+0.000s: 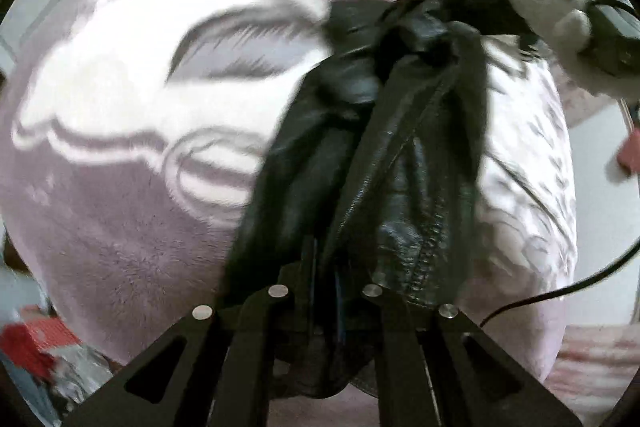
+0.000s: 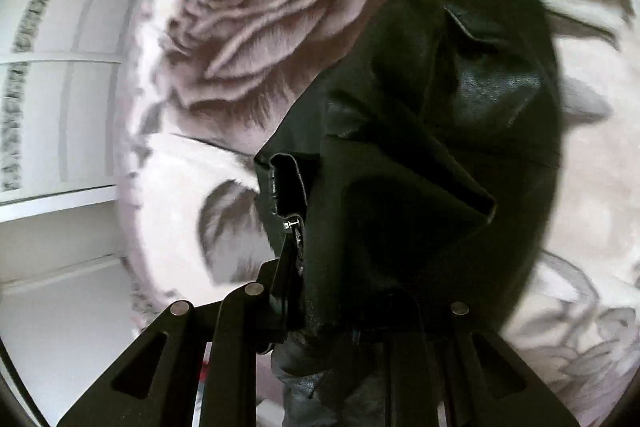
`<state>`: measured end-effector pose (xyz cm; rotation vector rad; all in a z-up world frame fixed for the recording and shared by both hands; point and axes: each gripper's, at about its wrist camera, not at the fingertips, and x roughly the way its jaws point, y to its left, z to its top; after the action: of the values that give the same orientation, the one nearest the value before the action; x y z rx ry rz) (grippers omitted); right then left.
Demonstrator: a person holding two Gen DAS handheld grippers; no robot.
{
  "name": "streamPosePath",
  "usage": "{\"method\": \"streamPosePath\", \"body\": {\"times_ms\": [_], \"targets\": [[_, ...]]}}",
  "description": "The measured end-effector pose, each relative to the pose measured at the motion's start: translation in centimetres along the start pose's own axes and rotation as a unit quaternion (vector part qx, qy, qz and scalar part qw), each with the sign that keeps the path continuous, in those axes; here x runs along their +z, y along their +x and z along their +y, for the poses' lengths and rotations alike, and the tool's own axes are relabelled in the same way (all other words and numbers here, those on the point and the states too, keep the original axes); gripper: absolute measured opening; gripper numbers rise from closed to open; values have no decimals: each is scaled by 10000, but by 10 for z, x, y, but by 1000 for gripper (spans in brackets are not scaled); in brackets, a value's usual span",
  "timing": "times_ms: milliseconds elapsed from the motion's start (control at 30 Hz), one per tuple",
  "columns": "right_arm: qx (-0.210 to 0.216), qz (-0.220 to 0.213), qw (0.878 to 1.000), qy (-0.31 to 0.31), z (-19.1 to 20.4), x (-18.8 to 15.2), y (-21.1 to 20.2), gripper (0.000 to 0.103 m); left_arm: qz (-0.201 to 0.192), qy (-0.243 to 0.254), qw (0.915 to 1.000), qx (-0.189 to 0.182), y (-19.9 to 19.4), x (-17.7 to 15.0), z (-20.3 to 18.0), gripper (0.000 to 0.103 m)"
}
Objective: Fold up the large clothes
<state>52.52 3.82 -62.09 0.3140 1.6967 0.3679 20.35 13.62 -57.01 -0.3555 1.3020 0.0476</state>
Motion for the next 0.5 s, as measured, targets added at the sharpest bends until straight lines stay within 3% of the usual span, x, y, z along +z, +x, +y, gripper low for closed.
{"method": "streamPosePath", "body": {"times_ms": [100,333,467,500], "targets": [[-355,-18,9993,74,13,5,31,22,266,-308,9988,-262,33,7,32,5],[-314,166,9991,240,8,14,47,26,412,-474,9961,-614,63,7,49,8],[73,572,9981,212,18,25,44,42,426,-499,9960,-613,55,5,49,12],[421,675,9967,147,22,25,33,43,440,-520,9957,-624,50,4,50,13]]}}
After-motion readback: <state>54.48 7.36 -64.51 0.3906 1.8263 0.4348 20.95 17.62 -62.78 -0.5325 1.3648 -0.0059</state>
